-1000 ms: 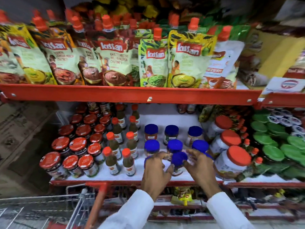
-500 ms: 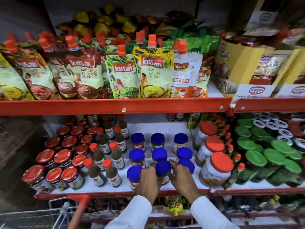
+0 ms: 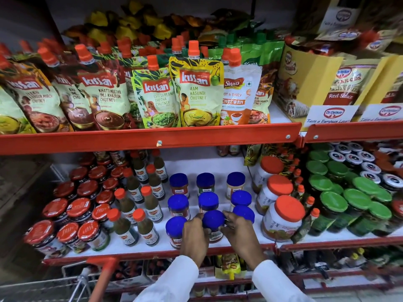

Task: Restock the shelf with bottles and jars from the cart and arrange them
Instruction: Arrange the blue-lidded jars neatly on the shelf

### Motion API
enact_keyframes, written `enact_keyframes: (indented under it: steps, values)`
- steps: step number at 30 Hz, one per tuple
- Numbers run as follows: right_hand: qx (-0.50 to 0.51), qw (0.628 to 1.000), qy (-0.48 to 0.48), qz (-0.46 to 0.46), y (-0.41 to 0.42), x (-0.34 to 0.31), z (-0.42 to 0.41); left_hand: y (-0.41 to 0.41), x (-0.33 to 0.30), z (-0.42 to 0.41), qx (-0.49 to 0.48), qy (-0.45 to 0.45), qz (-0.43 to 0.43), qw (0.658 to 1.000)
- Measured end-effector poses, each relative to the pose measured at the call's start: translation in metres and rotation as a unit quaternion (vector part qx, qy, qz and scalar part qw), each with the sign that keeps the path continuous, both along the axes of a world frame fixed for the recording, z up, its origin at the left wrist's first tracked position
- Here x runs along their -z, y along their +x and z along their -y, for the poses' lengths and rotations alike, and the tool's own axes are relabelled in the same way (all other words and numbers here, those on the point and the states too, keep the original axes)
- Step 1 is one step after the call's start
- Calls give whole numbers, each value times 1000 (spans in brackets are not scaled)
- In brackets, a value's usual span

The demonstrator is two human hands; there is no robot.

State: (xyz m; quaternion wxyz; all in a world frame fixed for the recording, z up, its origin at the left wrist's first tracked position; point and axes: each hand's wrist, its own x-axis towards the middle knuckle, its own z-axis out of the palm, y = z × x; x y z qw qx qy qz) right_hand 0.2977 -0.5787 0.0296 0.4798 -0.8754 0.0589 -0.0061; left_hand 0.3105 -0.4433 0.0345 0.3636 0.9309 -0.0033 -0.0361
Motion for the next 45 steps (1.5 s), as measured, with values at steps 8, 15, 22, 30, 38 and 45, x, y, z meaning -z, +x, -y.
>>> enact_keyframes:
  steps: [8,15,22,30,38,45]
  values:
    - [14,999,27,10,-3,0,-10,1,0,-9,0,3,4,1000]
    - [18,999,33,14,-5,1,-11,-1,-3,-10,6,3,4,1000]
    - [17,999,43,13,-6,1,-9,-3,-7,-9,7,6,-3,1000]
    - [20,999,49,14,-9,-1,-10,-6,-10,-10,8,5,-6,1000]
    - [51,999,14,4,-15,-4,3,-10,-23,-10,14,37,1,999]
    - [190,978,1,90,-27,-9,47,1,-45,28,69,52,76,993]
